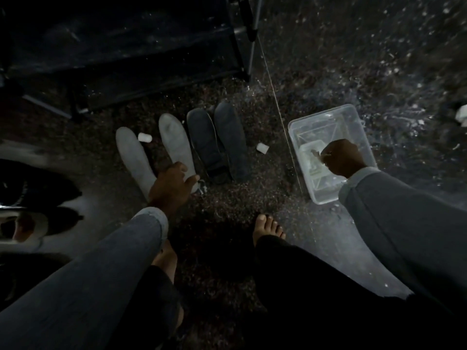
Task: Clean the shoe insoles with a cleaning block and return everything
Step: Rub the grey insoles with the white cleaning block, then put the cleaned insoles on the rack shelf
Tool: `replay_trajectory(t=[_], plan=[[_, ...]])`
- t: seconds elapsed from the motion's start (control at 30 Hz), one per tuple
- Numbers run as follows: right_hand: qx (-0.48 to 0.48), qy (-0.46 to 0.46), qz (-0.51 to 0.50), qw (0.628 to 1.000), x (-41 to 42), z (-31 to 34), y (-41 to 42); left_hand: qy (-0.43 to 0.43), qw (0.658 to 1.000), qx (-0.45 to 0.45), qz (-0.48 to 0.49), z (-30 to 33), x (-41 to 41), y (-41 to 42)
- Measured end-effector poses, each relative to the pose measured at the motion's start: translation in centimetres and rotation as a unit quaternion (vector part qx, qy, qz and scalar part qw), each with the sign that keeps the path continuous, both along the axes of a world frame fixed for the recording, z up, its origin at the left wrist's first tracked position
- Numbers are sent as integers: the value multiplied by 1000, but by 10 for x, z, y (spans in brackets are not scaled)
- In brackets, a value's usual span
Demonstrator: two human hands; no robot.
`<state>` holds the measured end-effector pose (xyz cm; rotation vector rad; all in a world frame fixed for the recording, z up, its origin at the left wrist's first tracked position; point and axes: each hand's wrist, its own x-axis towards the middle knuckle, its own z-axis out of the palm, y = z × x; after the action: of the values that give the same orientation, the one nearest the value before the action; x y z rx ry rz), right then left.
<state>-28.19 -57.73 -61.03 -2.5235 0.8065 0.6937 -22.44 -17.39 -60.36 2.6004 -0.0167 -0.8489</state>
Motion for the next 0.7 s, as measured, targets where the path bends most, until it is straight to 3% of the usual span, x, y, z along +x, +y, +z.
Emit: replay_trajectory(t=[0.13, 0.27, 0.47, 0.57, 0.7], plan=[[-63, 0, -24, 998, 3, -16, 5, 7, 1000, -3, 11, -10, 3, 9], [-48, 4, -76, 996, 2, -24, 3, 16, 1000, -5, 16, -15, 4, 17], [-59, -31, -37, 997, 0, -17, 14, 17, 999, 5, 27, -13, -2, 19], [-43, -93, 15, 995, 12, -7, 36, 27, 999, -6, 46, -13, -4, 17], [37, -126, -5, 991, 38, -3, 83, 37, 994, -43, 94, -15, -5, 3]])
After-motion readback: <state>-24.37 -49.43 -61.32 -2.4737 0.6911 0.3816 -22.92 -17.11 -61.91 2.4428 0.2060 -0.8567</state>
